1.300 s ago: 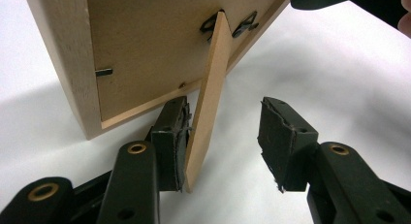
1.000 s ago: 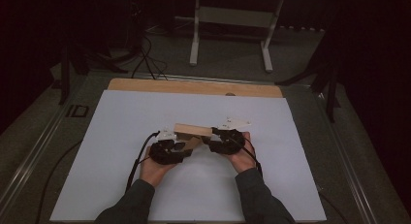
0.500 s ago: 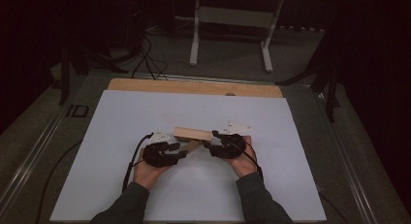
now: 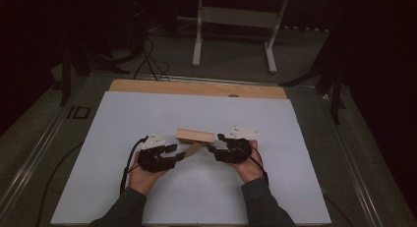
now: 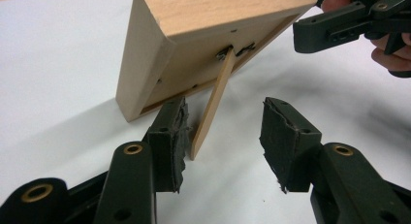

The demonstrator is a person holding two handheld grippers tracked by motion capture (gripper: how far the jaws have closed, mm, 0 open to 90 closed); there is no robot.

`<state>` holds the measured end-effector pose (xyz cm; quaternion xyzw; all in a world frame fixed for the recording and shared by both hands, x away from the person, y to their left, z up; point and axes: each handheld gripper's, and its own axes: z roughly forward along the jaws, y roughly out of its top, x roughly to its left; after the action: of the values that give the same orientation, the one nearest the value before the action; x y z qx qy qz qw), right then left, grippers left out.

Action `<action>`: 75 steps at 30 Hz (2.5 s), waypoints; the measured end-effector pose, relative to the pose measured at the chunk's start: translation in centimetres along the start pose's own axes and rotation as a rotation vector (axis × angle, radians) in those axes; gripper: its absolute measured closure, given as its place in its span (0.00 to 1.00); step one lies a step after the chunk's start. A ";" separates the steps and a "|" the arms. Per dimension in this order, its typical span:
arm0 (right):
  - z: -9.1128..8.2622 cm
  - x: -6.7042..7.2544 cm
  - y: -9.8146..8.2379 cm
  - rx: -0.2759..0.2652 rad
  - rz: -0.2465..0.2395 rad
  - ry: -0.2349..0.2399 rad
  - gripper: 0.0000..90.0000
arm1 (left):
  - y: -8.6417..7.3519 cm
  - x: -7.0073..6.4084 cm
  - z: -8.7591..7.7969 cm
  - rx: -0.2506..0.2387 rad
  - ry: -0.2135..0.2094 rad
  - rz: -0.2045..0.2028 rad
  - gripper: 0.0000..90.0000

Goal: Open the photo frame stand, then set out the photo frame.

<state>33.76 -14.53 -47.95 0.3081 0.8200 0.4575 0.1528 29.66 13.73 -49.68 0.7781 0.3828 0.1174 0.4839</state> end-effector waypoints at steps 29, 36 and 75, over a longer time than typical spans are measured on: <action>-1.6 -1.0 -0.7 0.012 -0.001 0.007 0.41 | 0.8 0.9 -2.9 -0.091 0.110 -0.043 0.58; -2.2 -1.4 -0.5 -0.003 0.000 0.029 0.41 | 0.7 1.0 -2.8 -0.090 0.127 -0.040 0.58; 0.9 -4.1 0.7 -0.076 0.207 -0.064 0.73 | 1.4 0.3 1.0 -0.005 0.067 -0.006 0.75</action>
<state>37.64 -16.29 -47.96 0.3994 0.7607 0.4915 0.1424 31.10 12.99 -49.08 0.7715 0.4010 0.1430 0.4728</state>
